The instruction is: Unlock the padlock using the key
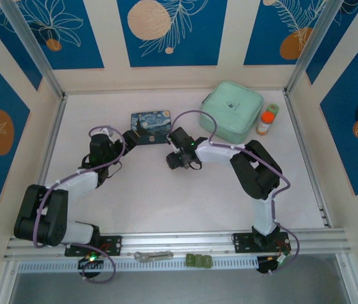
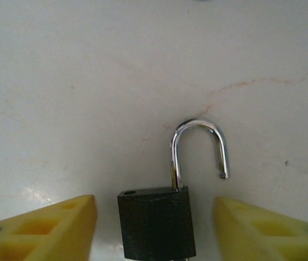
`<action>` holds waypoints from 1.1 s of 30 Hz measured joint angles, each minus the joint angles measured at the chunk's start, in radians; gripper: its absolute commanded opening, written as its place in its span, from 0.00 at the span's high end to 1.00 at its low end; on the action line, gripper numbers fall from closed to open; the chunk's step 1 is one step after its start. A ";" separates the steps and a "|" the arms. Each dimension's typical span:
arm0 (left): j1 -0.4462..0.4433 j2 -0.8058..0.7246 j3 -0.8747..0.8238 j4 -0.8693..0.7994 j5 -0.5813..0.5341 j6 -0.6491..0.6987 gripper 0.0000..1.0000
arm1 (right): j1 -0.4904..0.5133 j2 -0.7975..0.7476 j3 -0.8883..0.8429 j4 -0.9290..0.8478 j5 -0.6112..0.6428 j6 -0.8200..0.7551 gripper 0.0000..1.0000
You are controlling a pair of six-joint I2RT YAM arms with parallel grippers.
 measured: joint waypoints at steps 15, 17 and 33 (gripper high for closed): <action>0.138 -0.078 0.037 -0.140 -0.071 0.132 0.00 | -0.321 -0.364 -0.163 0.121 -0.075 -0.005 0.01; 0.166 -0.079 0.059 -0.171 -0.087 0.165 0.00 | -0.389 -0.383 -0.202 0.138 -0.075 -0.011 0.01; 0.221 -0.077 0.109 -0.218 -0.275 0.534 0.00 | -0.732 -0.449 -0.543 0.517 -0.126 -0.090 0.01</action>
